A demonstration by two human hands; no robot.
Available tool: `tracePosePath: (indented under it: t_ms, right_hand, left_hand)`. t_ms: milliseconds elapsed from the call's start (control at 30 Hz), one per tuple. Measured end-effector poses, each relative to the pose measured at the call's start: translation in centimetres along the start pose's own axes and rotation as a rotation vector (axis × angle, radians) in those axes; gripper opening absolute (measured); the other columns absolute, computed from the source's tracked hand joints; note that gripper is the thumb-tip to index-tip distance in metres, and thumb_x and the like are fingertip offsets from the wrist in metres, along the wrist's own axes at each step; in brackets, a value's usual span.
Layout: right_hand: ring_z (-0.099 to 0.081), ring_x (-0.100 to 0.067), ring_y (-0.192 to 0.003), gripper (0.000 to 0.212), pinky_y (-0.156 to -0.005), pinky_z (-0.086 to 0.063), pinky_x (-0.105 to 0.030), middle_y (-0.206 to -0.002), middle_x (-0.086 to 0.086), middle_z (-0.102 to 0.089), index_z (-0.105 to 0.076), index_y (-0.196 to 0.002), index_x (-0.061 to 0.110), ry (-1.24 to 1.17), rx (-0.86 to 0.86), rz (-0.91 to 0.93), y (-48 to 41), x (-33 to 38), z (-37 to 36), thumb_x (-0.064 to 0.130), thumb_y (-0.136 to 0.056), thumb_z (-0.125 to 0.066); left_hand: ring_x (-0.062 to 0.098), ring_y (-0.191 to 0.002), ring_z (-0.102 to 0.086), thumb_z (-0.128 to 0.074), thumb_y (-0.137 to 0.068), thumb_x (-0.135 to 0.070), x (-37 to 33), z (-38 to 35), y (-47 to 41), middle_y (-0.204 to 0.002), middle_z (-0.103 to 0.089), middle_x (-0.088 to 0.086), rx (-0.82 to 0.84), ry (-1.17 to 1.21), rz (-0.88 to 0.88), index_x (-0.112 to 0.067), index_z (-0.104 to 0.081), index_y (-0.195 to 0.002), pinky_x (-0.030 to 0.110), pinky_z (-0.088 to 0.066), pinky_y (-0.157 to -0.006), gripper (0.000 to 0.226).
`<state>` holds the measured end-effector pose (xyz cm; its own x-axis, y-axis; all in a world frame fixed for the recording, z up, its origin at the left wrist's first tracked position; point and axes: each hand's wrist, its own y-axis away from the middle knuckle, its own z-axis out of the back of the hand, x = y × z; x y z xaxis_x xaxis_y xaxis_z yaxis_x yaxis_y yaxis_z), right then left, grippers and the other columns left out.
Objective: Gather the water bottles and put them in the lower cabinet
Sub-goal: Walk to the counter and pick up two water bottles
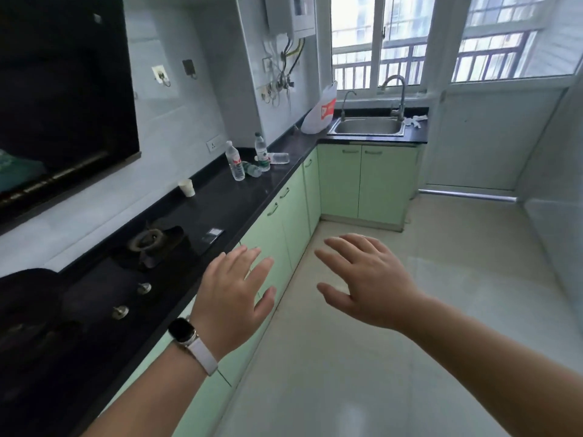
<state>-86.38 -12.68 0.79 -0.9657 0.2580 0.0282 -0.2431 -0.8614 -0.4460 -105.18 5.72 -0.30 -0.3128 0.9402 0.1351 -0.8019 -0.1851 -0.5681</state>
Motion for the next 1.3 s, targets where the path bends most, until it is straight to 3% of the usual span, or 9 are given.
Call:
tracePosePath:
  t_ms: [100, 267, 733, 967, 1300]
  right_hand:
    - [-0.055, -0.031, -0.119, 0.055, -0.101, -0.042, -0.041, -0.127, -0.004, -0.063, -0.061, -0.128, 0.021, 0.041, 0.002, -0.026, -1.6, -1.8, -0.8, 0.056, -0.089, -0.046]
    - [-0.055, -0.031, -0.119, 0.056, -0.1, -0.041, -0.041, -0.128, -0.005, -0.063, -0.062, -0.129, 0.02, 0.117, 0.023, -0.069, -5.9, -5.4, -3.7, 0.056, -0.089, -0.046]
    - [-0.054, -0.029, -0.12, 0.057, -0.101, -0.041, -0.04, -0.129, -0.005, -0.062, -0.063, -0.128, 0.019, 0.219, 0.041, -0.181, -25.6, -12.4, -12.3, 0.057, -0.089, -0.046]
    - [-0.055, -0.031, -0.119, 0.057, -0.101, -0.035, -0.039, -0.129, -0.006, -0.062, -0.062, -0.129, 0.018, 0.227, 0.032, -0.198, -30.4, -17.1, -14.7, 0.056, -0.09, -0.047]
    - [-0.054, -0.031, -0.12, 0.056, -0.102, -0.043, -0.043, -0.13, -0.006, -0.062, -0.061, -0.13, 0.018, 0.1, 0.016, -0.143, -36.8, -29.3, -20.8, 0.055, -0.089, -0.049]
  left_hand:
    - [0.036, -0.122, -0.061, -0.052, -0.091, -0.04, 1.3, -2.6, -2.1, -0.126, -0.067, 0.013, 0.007, 0.031, -0.04, -0.011, -0.069, -0.122, 0.048, -0.039, -0.106, 0.045]
    - [0.036, -0.123, -0.061, -0.05, -0.093, -0.043, 4.7, -8.0, -6.4, -0.126, -0.068, 0.013, 0.017, 0.088, -0.062, -0.011, -0.071, -0.121, 0.053, -0.045, -0.104, 0.047]
    - [0.036, -0.123, -0.061, -0.048, -0.094, -0.045, 18.9, -22.7, -23.2, -0.127, -0.068, 0.013, -0.008, 0.237, -0.157, -0.013, -0.071, -0.123, 0.053, -0.046, -0.102, 0.049]
    - [0.037, -0.122, -0.062, -0.049, -0.094, -0.045, 20.9, -26.9, -28.9, -0.126, -0.068, 0.013, -0.011, 0.237, -0.184, -0.013, -0.071, -0.121, 0.054, -0.046, -0.101, 0.047]
    - [0.036, -0.121, -0.062, -0.049, -0.095, -0.045, 20.0, -35.0, -37.9, -0.126, -0.068, 0.012, 0.071, 0.135, -0.139, -0.014, -0.071, -0.121, 0.056, -0.049, -0.099, 0.046]
